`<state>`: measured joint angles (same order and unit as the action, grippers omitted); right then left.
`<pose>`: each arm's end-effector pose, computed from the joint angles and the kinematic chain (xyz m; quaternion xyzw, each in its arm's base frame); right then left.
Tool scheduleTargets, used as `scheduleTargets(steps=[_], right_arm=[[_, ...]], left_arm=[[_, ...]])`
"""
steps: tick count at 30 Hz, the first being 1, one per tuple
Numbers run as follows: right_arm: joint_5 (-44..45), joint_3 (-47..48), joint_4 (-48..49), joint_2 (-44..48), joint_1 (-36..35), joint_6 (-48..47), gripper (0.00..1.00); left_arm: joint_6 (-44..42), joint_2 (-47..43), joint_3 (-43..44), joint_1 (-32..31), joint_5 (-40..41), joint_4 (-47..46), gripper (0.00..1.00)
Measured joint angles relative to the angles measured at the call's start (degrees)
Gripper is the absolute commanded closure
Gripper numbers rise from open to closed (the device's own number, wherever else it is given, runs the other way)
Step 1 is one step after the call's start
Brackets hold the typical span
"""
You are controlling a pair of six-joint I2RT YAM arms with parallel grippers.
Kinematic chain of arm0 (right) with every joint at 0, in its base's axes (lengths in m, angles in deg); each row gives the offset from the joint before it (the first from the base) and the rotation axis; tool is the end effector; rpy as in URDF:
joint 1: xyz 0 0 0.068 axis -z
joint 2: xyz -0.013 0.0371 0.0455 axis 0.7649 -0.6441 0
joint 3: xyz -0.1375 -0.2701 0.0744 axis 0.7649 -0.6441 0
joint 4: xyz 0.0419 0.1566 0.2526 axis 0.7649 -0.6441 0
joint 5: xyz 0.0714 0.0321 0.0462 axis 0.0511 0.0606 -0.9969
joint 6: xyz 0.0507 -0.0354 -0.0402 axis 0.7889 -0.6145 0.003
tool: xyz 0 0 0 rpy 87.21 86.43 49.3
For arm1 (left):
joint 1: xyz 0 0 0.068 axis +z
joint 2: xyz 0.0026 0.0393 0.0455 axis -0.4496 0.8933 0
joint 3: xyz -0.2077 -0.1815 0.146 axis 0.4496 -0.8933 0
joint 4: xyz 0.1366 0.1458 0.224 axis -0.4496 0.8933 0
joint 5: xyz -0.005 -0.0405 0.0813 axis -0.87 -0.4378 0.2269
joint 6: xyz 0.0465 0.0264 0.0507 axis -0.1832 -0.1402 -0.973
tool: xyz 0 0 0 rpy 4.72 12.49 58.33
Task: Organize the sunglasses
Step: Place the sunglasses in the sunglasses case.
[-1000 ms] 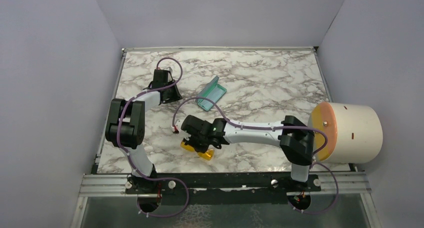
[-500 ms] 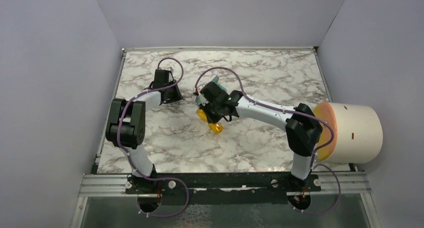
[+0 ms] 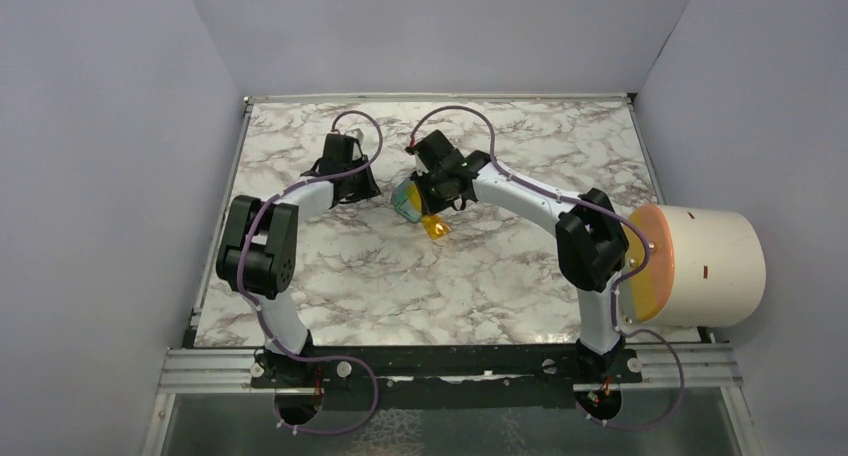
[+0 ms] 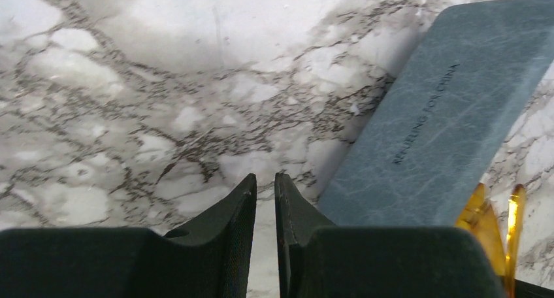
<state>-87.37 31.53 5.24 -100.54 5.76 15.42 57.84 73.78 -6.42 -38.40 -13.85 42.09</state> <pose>0.3627 0.3512 0.2270 -0.2461 0.9322 0.1266 0.2332 0.4212 -0.0994 0.1684 -0.0856 0.9174 -0.2118 0.3258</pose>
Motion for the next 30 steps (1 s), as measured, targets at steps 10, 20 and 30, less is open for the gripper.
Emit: scheduleTargets(steps=[10, 20, 30], right_arm=[[0.0, 0.0, -1.3, -0.1, 3.3, 1.8, 0.99], [-0.1, 0.3, -2.0, -0.2, 5.3, 2.0, 0.99], [0.0, 6.7, -2.9, -5.2, 6.4, 3.7, 0.99]], left_arm=[[0.4, 3.1, 4.0, -4.6, 0.0, -0.5, 0.8], [0.5, 3.3, 3.5, -7.8, 0.4, -0.8, 0.8], [1.4, 2.8, 1.0, -11.4, 1.0, -1.5, 0.8]])
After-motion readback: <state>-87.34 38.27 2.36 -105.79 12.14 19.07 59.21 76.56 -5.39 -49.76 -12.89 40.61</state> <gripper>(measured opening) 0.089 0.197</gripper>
